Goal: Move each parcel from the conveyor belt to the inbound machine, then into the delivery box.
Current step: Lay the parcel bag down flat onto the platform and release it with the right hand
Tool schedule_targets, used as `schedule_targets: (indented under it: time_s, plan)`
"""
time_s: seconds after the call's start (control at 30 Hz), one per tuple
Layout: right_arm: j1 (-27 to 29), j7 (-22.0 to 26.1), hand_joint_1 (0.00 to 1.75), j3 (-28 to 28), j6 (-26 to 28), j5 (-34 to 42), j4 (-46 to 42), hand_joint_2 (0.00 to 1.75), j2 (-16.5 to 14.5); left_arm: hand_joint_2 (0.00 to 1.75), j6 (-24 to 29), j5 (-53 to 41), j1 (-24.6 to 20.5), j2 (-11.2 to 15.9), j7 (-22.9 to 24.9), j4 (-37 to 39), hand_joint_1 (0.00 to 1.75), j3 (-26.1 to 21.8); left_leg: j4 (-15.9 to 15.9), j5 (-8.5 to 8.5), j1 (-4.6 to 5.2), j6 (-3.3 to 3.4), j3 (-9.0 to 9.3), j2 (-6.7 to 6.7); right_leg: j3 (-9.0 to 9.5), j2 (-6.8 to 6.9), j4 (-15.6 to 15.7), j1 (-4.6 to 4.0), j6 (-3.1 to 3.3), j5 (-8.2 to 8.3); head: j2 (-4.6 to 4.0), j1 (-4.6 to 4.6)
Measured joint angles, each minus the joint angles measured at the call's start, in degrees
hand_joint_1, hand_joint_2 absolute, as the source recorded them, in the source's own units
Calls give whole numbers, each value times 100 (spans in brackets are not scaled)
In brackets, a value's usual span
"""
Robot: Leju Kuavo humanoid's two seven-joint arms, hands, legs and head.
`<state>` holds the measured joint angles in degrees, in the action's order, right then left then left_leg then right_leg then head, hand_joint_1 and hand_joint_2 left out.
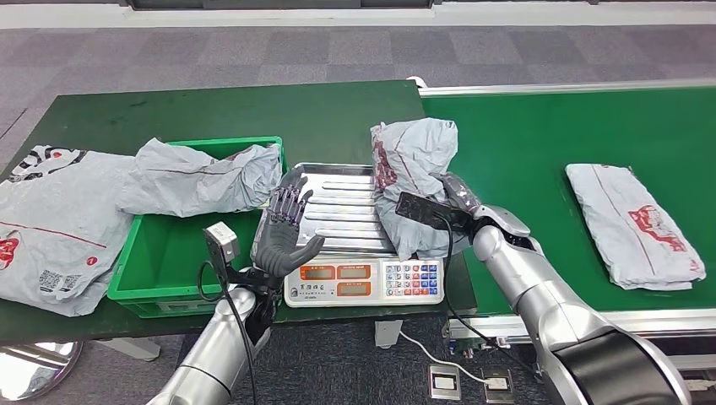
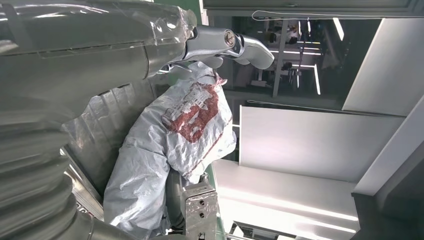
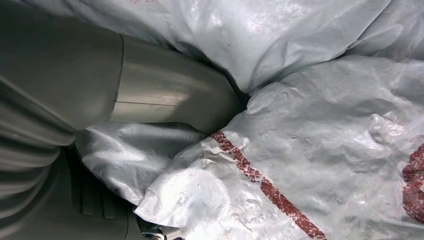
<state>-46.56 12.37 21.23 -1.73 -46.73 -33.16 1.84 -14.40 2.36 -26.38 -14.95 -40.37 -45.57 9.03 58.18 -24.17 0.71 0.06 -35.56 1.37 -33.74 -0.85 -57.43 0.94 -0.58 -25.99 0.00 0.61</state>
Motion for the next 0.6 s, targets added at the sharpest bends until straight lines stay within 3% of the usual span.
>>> schedule_targets:
  time_s: [0.53,0.6]
  plan:
    - [-9,14,175,1,9,8,20,175,-12,175,-3,0,0,0,0,0,0,0,0,0,0,0,1,-1,1,-1,0,0,0,0,0,-1]
    - [-2,306,175,-2,236,250,22,175,-77,175,-101,-1,1,-12,0,1,0,12,0,0,0,0,0,-3,2,-2,-2,-1,1,1,0,-2]
